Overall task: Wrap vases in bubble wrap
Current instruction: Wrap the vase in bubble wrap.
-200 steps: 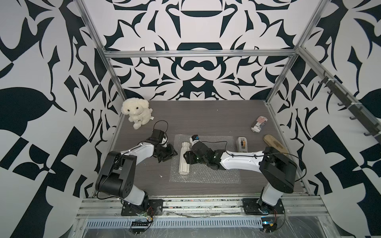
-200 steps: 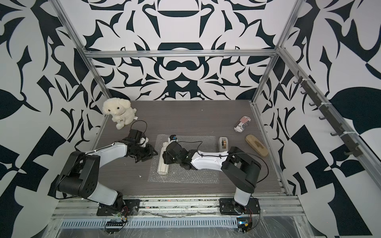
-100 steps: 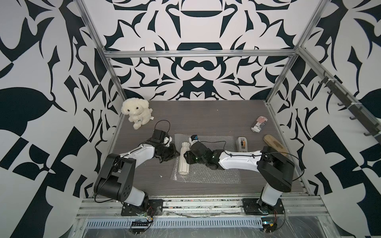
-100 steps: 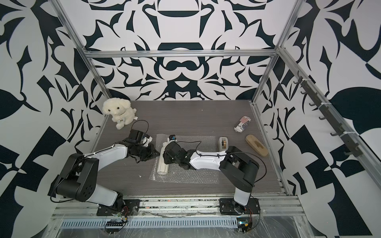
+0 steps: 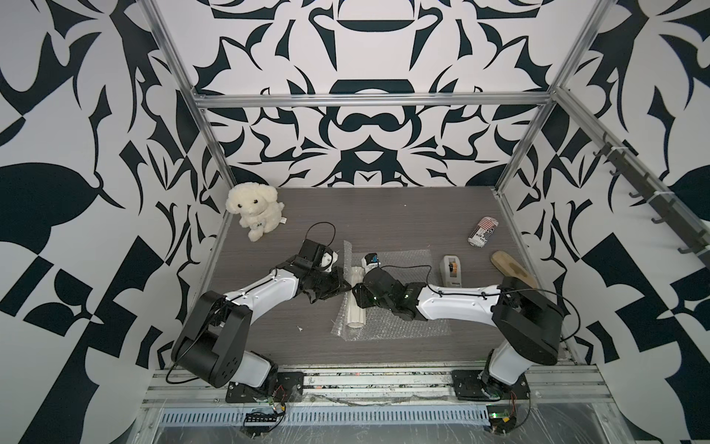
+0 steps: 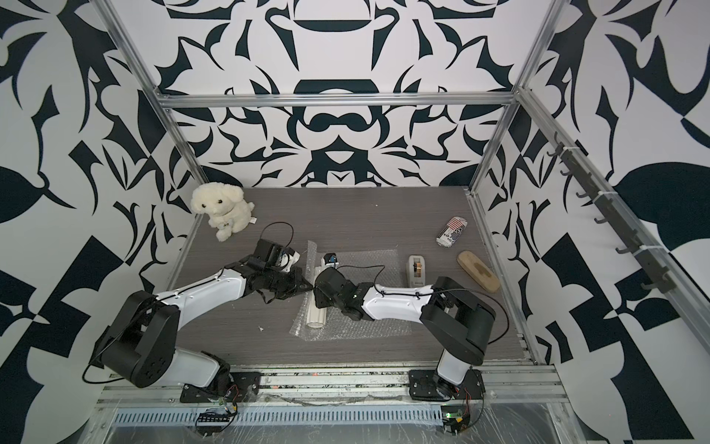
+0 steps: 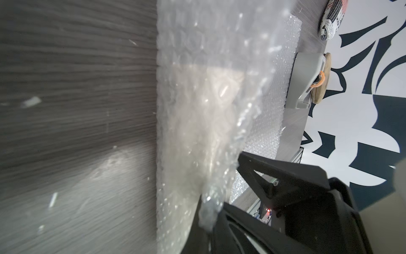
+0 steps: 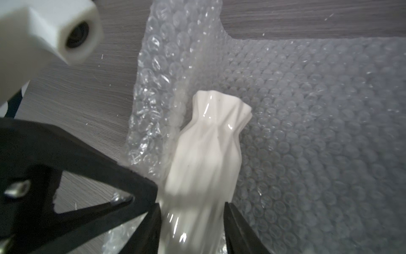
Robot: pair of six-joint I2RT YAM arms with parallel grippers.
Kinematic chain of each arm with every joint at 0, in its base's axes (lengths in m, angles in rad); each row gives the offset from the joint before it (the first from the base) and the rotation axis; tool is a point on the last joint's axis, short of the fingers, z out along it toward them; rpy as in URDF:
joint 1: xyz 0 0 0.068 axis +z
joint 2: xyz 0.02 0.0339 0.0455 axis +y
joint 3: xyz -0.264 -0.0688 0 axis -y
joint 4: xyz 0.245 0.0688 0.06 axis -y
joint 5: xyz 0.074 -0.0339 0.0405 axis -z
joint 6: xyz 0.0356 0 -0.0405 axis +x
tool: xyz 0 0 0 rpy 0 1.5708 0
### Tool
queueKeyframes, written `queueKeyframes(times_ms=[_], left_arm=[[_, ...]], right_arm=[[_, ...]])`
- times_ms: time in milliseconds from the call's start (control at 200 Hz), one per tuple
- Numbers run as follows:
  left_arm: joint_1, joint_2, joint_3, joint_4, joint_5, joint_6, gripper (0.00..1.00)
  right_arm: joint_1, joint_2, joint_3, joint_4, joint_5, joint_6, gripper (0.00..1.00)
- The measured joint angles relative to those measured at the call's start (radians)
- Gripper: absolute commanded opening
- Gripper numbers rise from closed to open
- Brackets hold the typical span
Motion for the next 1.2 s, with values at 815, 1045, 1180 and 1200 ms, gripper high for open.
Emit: queueKeyframes(times_ms=[815,1045,1180,1200], left_arm=[[-0.185,0.193,0.306,-0.217,-0.182,-0.218,0.0],[-0.214,0.224,0.353,-0.25,-0.226,-0.263,0.0],[-0.234,0.245,0.378,-0.256,-0.24,-0.281,0.0],[-0.237,0.249,0.382,-0.256,-0.242,-0.283,0.0]], right_arm=[[-0.031,-0.332,-0.251,0.051,-0.052,0.0,0.63],[-0.02,-0.401,-0.289,0.049,-0.089,0.095,0.66],[0.014,-0.371,-0.288,0.05,-0.099,0.134,0.65],[0.018,-0.364,-0.288,0.05,-0.099,0.138,0.65]])
